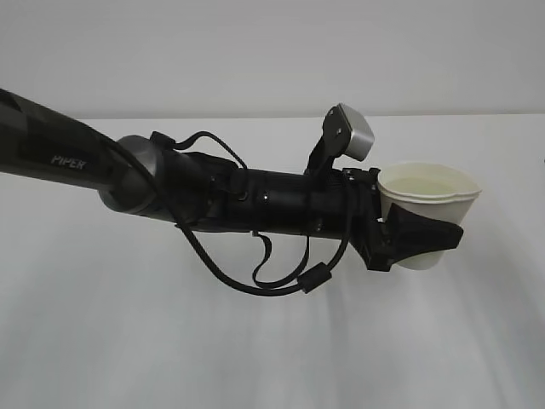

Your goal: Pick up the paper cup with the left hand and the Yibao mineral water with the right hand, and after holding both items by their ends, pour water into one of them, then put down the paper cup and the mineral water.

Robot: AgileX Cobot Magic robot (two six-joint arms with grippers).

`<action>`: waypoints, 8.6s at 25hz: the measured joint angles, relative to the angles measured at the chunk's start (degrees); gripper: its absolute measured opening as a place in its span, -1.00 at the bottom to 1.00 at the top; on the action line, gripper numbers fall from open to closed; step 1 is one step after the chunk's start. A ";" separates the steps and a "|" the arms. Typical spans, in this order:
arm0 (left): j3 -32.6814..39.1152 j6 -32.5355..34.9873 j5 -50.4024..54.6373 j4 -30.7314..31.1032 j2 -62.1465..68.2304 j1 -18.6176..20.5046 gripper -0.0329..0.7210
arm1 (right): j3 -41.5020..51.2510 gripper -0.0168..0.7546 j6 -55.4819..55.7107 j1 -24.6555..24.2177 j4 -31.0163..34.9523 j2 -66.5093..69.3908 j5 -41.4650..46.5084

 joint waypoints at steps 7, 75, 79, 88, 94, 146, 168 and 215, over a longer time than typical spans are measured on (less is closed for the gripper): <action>0.00 0.00 0.00 0.00 -0.34 0.76 0.25 | 0.00 0.20 0.39 0.00 0.00 0.00 0.00; 0.00 0.00 -0.52 8.14 -1.36 19.78 0.30 | 0.00 0.20 0.63 0.09 -0.43 0.00 -0.22; 0.00 0.00 -0.93 8.59 -1.36 21.65 0.30 | 0.00 0.20 0.63 0.09 -0.43 0.00 -0.22; 0.00 0.00 -3.11 10.47 -1.36 26.78 0.30 | 0.00 0.20 0.63 0.09 -0.51 0.00 -0.22; 0.00 -0.41 -3.59 11.15 -1.36 30.39 0.29 | 0.00 0.20 0.63 0.09 -0.51 0.00 -0.22; 17.51 22.11 -6.93 -3.64 0.84 39.53 0.24 | 0.00 0.20 0.63 0.09 -0.51 0.00 -0.22; 22.46 27.30 -6.93 -7.09 0.84 39.53 0.24 | 0.00 0.20 0.63 0.09 -0.51 0.00 -0.22; 22.67 30.22 -6.93 -9.94 0.84 39.53 0.35 | 0.00 0.20 0.63 0.09 -0.51 0.00 -0.22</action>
